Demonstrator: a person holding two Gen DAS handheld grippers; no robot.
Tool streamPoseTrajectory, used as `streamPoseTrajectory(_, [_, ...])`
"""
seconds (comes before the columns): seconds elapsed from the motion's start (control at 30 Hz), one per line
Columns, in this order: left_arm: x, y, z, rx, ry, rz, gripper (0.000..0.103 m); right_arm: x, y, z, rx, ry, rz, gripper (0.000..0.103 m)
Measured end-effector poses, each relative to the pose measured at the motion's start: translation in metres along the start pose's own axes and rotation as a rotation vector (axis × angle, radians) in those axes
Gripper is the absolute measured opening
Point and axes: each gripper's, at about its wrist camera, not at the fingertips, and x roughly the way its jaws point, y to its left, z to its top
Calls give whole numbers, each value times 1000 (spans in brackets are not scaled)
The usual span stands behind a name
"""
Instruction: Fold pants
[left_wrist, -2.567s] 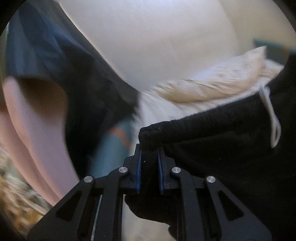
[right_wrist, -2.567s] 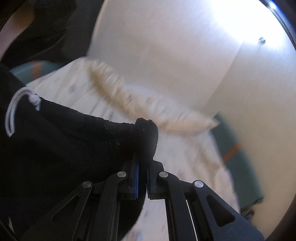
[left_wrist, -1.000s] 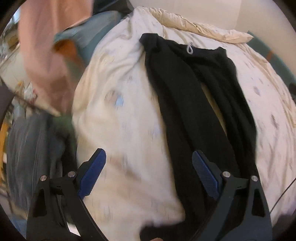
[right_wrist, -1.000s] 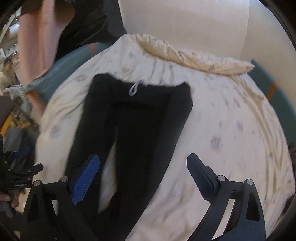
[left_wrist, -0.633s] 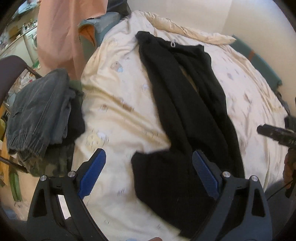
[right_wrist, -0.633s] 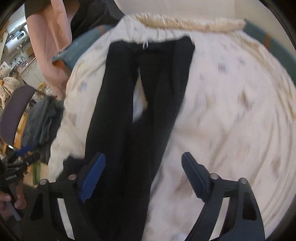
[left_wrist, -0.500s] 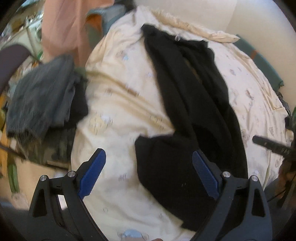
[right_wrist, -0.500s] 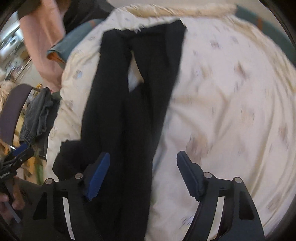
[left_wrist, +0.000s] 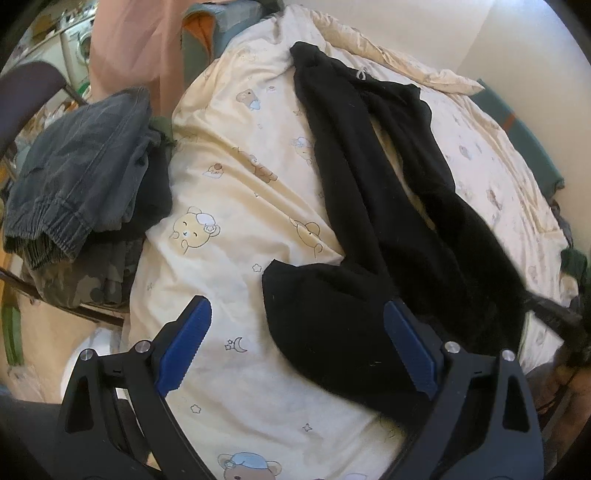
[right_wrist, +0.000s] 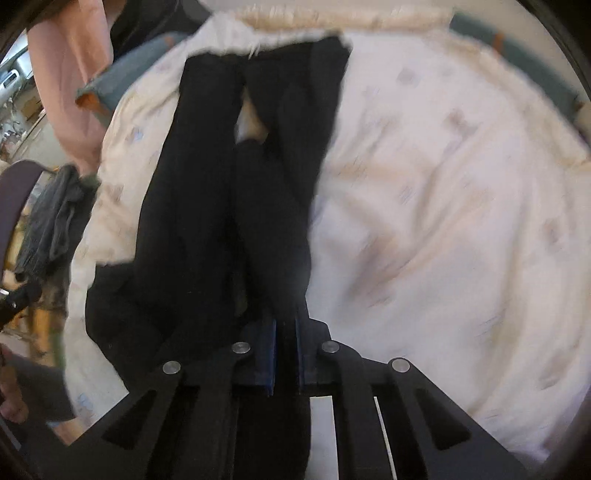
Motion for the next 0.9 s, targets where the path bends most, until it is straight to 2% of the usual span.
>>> streamPoseTrajectory(0.13, [5,4,4,-36,14,8,93,-34,-38,22,46,-110,-177,7])
streamPoseTrajectory(0.23, [9,4,4,-53,28,8,93,-48,-76,37,130,-156,-325,7])
streamPoseTrajectory(0.27, [11,4,4,-52,30,11,93,-46,-87,40,125,-161,-405,7])
streamPoseTrajectory(0.3, [12,3,4,-48,32,14,93,-36,-97,43,111,-124,-472,7])
streamPoseTrajectory(0.33, [12,3,4,-44,36,19,93,-24,-106,44,117,-70,-478,8])
streamPoseTrajectory(0.37, [13,3,4,-42,38,23,93,-7,-116,44,145,15,-430,8])
streamPoseTrajectory(0.4, [13,4,4,-43,38,25,93,5,-125,42,186,59,-361,11])
streamPoseTrajectory(0.47, [11,8,6,-55,37,32,93,5,-128,38,227,23,-272,17])
streamPoseTrajectory(0.5, [10,11,6,-65,35,35,93,1,-126,38,231,0,-259,30])
streamPoseTrajectory(0.53, [10,15,7,-76,33,37,93,-6,-122,37,237,-30,-226,51])
streamPoseTrajectory(0.6, [11,22,7,-108,37,42,93,-19,-107,38,208,-77,-199,78])
streamPoseTrajectory(0.67, [15,26,7,-133,52,35,93,-33,-80,39,148,-121,-134,79])
streamPoseTrajectory(0.7, [17,27,6,-138,58,34,93,-34,-71,40,129,-114,-100,79])
streamPoseTrajectory(0.77, [20,26,6,-131,64,48,93,-31,-44,36,88,-79,23,79])
streamPoseTrajectory(0.8, [22,26,6,-128,64,58,93,-23,-28,32,54,-40,72,81])
streamPoseTrajectory(0.9, [27,26,5,-122,69,72,93,16,0,19,-42,66,56,83])
